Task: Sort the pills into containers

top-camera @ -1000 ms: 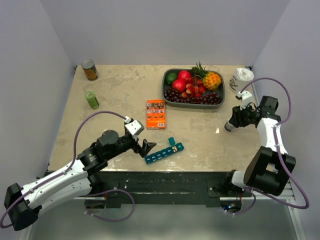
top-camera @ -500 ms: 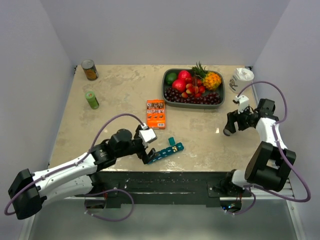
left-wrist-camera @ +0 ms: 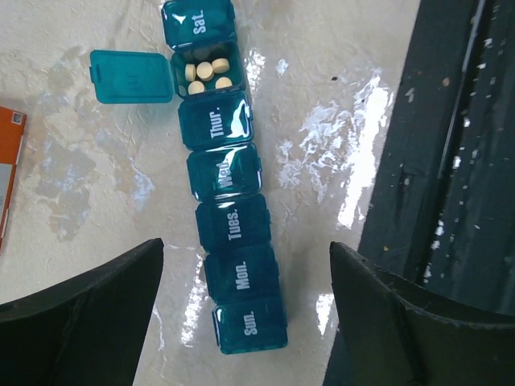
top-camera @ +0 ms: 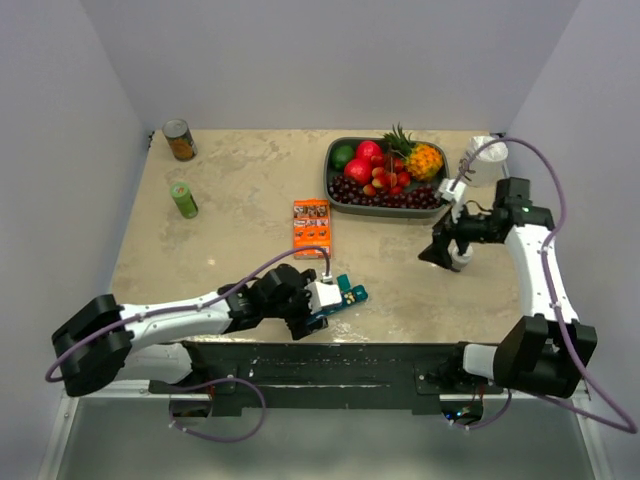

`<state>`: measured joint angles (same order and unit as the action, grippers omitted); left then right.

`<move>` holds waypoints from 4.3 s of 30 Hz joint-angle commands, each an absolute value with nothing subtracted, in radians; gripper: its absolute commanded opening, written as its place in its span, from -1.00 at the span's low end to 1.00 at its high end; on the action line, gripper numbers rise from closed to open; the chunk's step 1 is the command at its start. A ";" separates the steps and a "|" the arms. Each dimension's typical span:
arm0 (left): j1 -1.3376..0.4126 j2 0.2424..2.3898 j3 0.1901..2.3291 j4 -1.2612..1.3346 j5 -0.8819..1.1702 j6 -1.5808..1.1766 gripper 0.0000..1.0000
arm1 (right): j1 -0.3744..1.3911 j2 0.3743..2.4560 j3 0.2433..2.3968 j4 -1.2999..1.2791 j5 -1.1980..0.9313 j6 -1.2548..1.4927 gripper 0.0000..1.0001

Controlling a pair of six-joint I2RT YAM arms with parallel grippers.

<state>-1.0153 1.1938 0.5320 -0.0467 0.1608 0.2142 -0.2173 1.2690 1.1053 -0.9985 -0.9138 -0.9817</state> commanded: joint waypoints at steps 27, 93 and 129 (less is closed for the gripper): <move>-1.025 1.509 0.718 -0.133 0.089 0.278 0.01 | 0.387 1.839 1.247 -0.592 -0.747 -0.345 -0.19; -1.026 1.578 0.762 -0.166 -0.021 0.155 -0.75 | 0.476 1.960 1.184 -0.733 -0.577 -0.425 -0.87; -1.026 1.594 0.776 -0.181 -0.017 0.156 -0.75 | 0.454 1.895 1.235 -0.828 -0.760 -0.552 -0.81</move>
<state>-1.0237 1.5661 0.7670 -0.1471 0.0048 0.1638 0.4644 1.9163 1.1992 -0.8402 -0.7547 -0.4129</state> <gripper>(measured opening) 0.481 0.072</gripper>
